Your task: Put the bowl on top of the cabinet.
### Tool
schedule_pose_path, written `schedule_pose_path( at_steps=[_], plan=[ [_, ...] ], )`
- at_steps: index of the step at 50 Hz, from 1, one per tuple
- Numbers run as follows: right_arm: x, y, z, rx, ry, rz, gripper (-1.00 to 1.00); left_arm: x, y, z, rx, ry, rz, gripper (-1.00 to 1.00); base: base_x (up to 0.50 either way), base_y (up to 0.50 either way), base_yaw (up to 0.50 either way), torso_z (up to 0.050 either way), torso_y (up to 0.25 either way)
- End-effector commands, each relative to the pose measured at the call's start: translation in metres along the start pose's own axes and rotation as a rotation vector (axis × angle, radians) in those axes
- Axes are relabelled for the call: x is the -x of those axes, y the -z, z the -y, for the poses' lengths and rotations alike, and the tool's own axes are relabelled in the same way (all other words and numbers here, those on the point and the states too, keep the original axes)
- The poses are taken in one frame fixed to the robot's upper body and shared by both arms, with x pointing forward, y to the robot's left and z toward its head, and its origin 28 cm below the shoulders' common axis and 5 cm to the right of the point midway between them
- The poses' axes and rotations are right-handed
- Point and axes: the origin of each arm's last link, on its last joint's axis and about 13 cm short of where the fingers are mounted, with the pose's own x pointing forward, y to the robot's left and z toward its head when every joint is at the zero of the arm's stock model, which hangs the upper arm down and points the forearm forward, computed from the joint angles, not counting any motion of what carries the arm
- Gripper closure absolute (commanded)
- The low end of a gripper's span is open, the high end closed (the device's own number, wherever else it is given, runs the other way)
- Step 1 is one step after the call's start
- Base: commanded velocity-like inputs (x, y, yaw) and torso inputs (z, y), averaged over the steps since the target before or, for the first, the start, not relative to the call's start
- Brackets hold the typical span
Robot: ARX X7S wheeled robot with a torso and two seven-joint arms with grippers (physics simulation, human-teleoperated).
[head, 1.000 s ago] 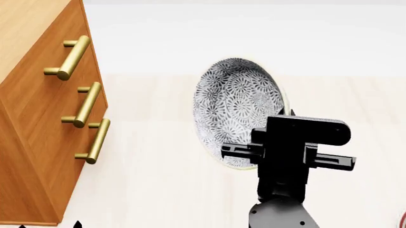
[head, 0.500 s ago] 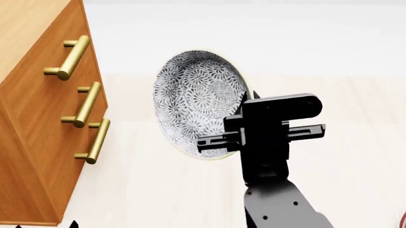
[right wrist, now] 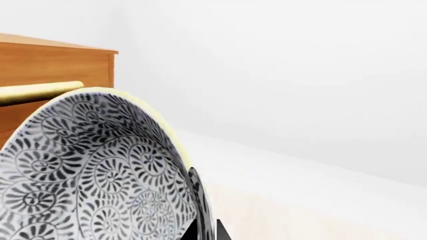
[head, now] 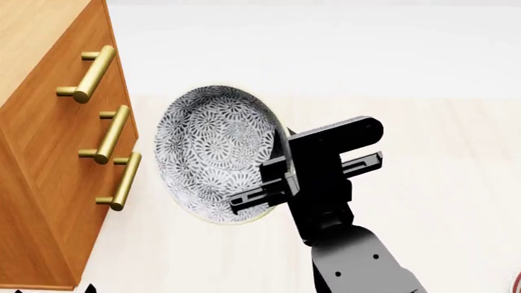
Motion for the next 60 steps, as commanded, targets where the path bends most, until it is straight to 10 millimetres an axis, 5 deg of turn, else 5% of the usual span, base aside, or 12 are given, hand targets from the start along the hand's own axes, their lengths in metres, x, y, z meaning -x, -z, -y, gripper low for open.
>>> schedule_pose_path(
  at_steps=[1,21,60],
  plan=[
    [0.001,-0.005,0.001,0.007,-0.04,0.026,1.0,0.001,-0.002,0.004,-0.001,0.005,0.007,-1.0,0.0,0.0,0.0,0.0,0.0],
    [0.022,-0.016,-0.015,0.038,-0.111,0.089,1.0,0.0,-0.044,0.04,-0.108,0.168,-0.015,-1.0,0.0,0.0,0.0,0.001,0.001],
    [0.038,-0.013,-0.016,0.071,-0.123,0.123,1.0,-0.023,-0.079,0.066,-0.271,0.126,0.062,-1.0,0.0,0.0,0.0,0.0,0.001]
  ],
)
